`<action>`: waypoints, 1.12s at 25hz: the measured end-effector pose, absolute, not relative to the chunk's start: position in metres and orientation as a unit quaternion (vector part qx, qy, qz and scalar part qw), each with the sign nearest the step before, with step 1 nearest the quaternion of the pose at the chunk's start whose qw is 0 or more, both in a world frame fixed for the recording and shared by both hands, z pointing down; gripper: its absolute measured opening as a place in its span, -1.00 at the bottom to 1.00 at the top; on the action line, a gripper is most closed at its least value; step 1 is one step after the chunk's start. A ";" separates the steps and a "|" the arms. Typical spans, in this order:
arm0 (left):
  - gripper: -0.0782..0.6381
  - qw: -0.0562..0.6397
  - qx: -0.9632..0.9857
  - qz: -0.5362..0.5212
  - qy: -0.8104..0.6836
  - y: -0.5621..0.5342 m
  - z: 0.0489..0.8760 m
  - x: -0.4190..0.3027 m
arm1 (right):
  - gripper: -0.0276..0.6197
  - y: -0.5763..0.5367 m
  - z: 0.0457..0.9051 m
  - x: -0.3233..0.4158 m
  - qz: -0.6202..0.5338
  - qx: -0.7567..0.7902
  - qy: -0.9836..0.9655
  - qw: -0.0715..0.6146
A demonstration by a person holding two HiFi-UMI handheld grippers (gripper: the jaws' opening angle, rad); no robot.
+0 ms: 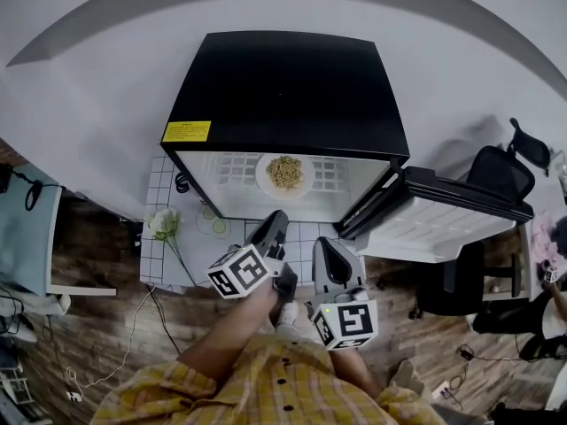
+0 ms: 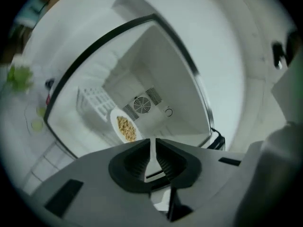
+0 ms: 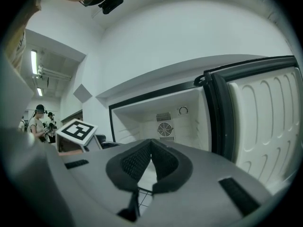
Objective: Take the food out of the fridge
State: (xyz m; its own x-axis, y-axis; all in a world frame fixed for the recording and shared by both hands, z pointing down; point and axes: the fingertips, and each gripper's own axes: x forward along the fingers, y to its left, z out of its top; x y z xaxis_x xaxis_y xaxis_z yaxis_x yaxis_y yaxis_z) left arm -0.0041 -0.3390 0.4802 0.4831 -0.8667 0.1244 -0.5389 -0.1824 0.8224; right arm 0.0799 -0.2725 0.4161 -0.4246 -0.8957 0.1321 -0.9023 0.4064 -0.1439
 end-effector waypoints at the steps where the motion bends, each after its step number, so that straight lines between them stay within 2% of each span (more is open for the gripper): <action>1: -0.64 0.477 0.720 -0.223 -0.451 -0.344 0.488 -0.005 | -0.89 -0.273 0.417 0.080 0.099 0.538 -0.837 0.017; 3: -0.53 0.538 0.672 -0.277 -0.427 -0.353 0.502 -0.010 | -0.89 -0.275 0.419 0.082 0.102 0.543 -0.833 0.017; 7: -0.42 0.601 0.606 -0.324 -0.409 -0.364 0.527 -0.015 | -0.89 -0.280 0.421 0.086 0.103 0.552 -0.827 0.020; 18: -0.41 0.617 0.560 -0.350 -0.428 -0.401 0.562 -0.020 | -0.89 -0.296 0.431 0.088 0.107 0.559 -0.822 0.033; 26: -0.47 0.618 0.554 -0.352 -0.433 -0.418 0.570 -0.016 | -0.89 -0.307 0.440 0.093 0.114 0.569 -0.814 0.042; 28: -0.58 0.614 0.557 -0.355 -0.432 -0.421 0.566 -0.016 | -0.89 -0.308 0.442 0.093 0.118 0.570 -0.812 0.043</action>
